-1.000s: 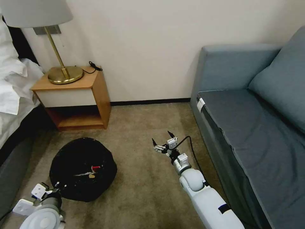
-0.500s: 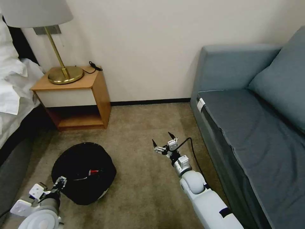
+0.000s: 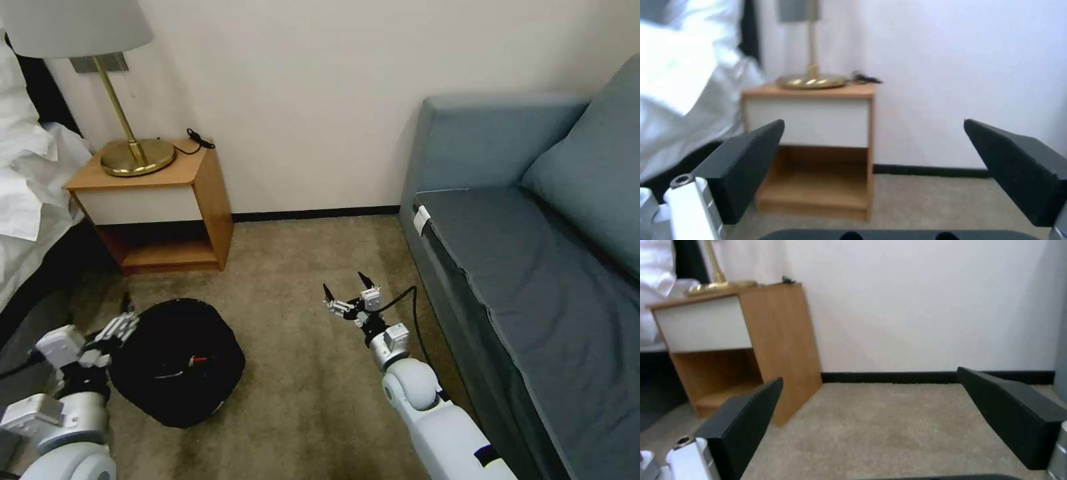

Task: Pick up the trash bin, then pick up the garbage on the floor and place it into the trash bin.

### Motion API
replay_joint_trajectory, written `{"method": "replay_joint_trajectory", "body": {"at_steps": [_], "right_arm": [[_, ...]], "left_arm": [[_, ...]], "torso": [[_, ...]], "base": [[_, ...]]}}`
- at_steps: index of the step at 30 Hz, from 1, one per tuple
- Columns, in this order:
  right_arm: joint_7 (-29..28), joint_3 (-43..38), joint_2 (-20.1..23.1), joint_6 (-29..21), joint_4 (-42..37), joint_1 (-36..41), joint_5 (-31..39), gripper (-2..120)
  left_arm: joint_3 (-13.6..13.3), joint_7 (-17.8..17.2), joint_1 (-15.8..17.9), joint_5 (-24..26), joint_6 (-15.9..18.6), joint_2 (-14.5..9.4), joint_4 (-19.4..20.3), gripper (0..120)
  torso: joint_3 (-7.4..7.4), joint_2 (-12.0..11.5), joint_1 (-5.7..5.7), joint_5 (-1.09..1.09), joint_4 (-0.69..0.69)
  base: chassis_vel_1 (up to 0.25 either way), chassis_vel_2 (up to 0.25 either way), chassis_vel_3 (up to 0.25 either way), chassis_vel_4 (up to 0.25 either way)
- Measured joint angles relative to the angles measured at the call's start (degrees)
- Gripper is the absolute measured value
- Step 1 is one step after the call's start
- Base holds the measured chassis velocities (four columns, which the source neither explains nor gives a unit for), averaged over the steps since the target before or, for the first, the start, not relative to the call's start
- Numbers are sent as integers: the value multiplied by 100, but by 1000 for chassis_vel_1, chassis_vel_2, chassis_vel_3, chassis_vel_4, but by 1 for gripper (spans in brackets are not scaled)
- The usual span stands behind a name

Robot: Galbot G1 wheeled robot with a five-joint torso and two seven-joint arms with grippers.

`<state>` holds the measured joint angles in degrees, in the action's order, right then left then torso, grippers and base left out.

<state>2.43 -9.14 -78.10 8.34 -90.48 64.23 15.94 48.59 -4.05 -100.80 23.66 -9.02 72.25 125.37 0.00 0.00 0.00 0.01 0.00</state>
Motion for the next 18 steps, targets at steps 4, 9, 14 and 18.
{"method": "replay_joint_trajectory", "body": {"at_steps": [4, 9, 14, 18], "right_arm": [[-12, -117, -10, -39, -211, 105, 244, 100], [87, -272, -30, 15, -393, 274, 398, 100], [73, -403, -129, -29, -457, 376, 527, 100], [14, -445, -188, -70, -465, 395, 576, 100]], "left_arm": [[-102, 254, 44, -258, -249, 7, -203, 100], [-152, 435, 113, -332, -400, 47, -372, 100], [-226, 434, 280, -321, -378, 109, -493, 100], [-245, 417, 349, -311, -336, 125, -578, 100]], "torso": [[0, 0, 0, -1, 0], [0, 0, 0, -1, 0], [0, 0, 0, -1, 0], [0, 0, 0, -1, 0]], "base": [[0, 0, 0, 0], [0, 0, 0, 0], [0, 0, 0, 0], [0, 0, 0, 0]]}}
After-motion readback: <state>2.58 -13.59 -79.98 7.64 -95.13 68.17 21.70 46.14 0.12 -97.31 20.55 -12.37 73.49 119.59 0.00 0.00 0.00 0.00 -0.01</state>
